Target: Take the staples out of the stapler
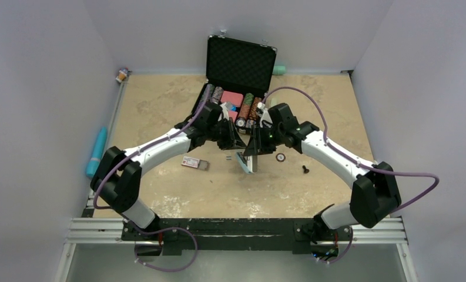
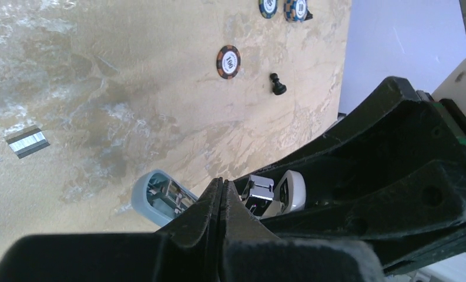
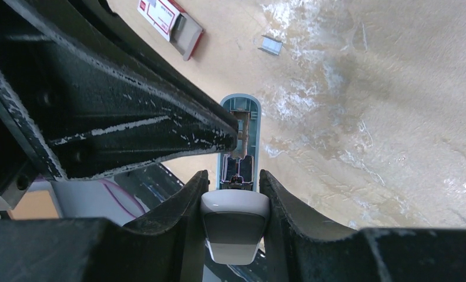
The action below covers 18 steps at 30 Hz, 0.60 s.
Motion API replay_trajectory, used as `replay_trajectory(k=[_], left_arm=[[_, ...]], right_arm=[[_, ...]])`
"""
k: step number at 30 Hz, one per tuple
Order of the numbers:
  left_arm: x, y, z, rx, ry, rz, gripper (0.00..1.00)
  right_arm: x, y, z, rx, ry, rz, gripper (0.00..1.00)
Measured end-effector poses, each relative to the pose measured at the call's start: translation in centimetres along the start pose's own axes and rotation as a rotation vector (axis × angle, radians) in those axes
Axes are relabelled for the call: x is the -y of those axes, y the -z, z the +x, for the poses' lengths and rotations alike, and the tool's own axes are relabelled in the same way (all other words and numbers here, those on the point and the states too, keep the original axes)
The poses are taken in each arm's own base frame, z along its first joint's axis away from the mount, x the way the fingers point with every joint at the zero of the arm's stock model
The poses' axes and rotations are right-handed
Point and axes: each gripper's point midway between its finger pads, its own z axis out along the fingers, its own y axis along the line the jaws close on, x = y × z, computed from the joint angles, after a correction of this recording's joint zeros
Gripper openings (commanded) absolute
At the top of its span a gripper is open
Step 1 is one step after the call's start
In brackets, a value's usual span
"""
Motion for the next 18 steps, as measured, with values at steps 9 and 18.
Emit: replay_trajectory(k=[9,18], left_arm=[[-1.2,-0.6,0.2,0.004,0.01,-0.073,0.0],[-2.1,-1.3,0.8,-0.01,0.016,-0.11,0.0]], right_arm=[[0.3,0.0,0.6,-0.021,0.01,0.008,0.0],[-0.3,0.4,-0.2,-0.008,0.043,-0.006,0.0]])
